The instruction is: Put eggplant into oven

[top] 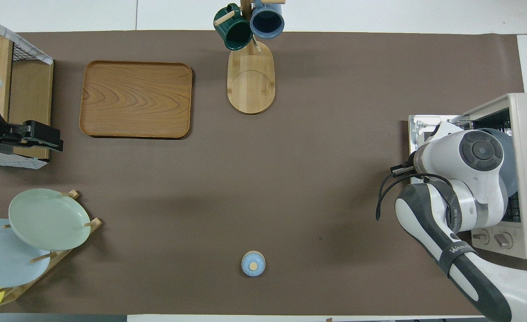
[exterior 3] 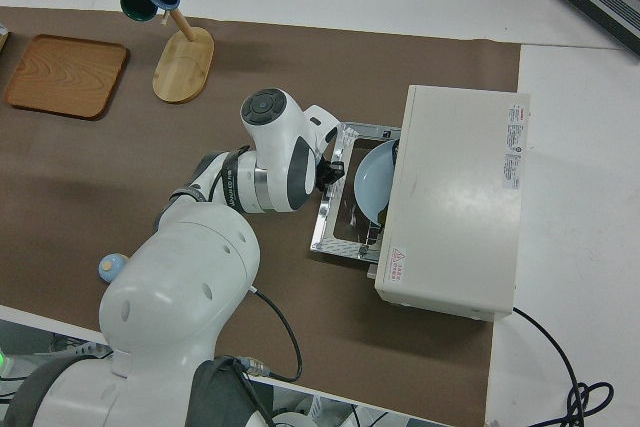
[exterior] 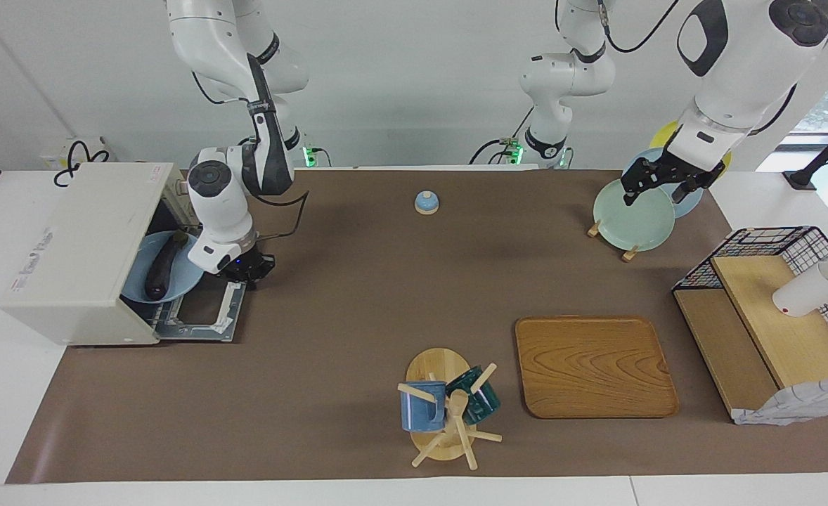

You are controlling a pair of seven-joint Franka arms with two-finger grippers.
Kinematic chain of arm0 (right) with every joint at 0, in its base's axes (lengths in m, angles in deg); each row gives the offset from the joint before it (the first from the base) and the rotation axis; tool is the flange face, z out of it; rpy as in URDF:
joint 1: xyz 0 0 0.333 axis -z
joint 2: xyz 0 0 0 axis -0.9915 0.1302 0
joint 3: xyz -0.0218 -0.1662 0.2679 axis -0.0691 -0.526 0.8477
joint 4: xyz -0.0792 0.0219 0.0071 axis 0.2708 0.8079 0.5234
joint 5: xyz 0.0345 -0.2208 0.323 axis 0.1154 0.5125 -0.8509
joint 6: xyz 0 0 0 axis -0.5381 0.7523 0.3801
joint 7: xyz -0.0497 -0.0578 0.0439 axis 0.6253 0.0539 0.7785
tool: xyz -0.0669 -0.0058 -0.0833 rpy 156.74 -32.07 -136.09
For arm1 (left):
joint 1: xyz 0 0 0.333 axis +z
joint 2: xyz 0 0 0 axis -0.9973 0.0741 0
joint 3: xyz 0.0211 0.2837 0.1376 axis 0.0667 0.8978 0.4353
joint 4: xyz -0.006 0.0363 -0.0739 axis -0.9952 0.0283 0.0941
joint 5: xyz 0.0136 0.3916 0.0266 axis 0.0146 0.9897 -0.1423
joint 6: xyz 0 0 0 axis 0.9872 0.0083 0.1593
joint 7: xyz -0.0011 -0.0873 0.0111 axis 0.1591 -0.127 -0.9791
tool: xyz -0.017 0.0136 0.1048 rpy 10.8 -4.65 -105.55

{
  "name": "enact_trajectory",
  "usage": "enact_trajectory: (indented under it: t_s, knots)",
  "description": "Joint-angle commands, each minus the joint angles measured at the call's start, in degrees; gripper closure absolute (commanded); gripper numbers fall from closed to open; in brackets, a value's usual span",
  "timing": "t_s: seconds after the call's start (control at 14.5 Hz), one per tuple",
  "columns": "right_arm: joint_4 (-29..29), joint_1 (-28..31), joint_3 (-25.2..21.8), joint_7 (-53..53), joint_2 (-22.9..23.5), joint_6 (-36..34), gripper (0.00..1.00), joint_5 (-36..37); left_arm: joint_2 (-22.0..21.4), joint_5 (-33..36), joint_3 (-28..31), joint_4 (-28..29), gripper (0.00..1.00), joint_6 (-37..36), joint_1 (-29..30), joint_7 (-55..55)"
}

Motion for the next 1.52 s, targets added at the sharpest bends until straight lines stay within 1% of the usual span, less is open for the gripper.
enact_trajectory:
  t_s: [0.0,0.07,0.21,0.34,0.55,0.76,0.9,1.03,1.1,1.17,1.31,1.38,1.45]
  knots:
    - [1.8,0.7,0.2,1.2,0.1,-2.6,1.0,4.9,-0.8,0.8,-0.6,0.3,0.0,-0.3,0.6,0.1]
    - [4.7,0.9,0.2,2.1,0.4,-6.4,1.0,6.7,-0.8,0.8,-0.6,0.3,0.0,-0.2,0.6,0.1]
    - [9.9,1.5,0.2,6.3,0.1,-14.8,1.0,6.7,-0.8,0.8,-0.6,0.3,0.0,-0.3,0.6,0.1]
    - [13.5,2.9,0.2,10.2,-0.6,-20.4,1.0,6.7,-0.8,0.8,-0.6,0.3,0.0,-0.3,0.6,0.1]
    - [14.7,6.5,0.2,16.9,-3.5,-25.2,1.0,6.2,-0.8,0.8,-0.6,0.3,0.0,-0.2,0.6,0.1]
    - [14.8,10.0,-0.2,22.3,-4.7,-26.6,1.0,6.2,-0.8,0.8,-0.6,0.3,0.0,-0.3,0.6,0.1]
    - [16.2,11.2,-0.3,24.1,-5.8,-29.0,1.0,6.1,-0.8,0.8,-0.6,0.3,0.0,-0.2,0.6,0.1]
    - [19.5,12.6,-0.3,24.8,-7.3,-35.0,1.0,5.9,-0.8,0.9,-0.6,0.3,0.0,-0.2,0.6,0.1]
    - [22.6,12.5,-0.3,24.4,-7.5,-38.9,0.95,5.2,-0.8,0.8,-0.6,0.3,0.0,-0.3,0.6,0.1]
    - [26.2,12.4,0.0,23.7,-7.5,-43.0,0.85,3.5,-0.8,0.8,-0.6,0.3,0.0,-0.3,0.6,0.1]
    - [32.9,11.7,0.4,20.4,-7.5,-49.4,0.4,0.9,-0.8,0.8,-0.5,0.3,0.0,-0.3,0.5,0.1]
    - [35.4,11.2,0.6,17.7,-7.6,-51.3,0.0,0.4,-0.8,0.8,-0.6,0.3,0.0,-0.2,0.6,0.1]
    - [37.3,10.6,0.9,15.8,-7.6,-52.2,0.0,0.3,-0.8,0.9,-0.6,0.3,0.0,-0.3,0.6,0.1]
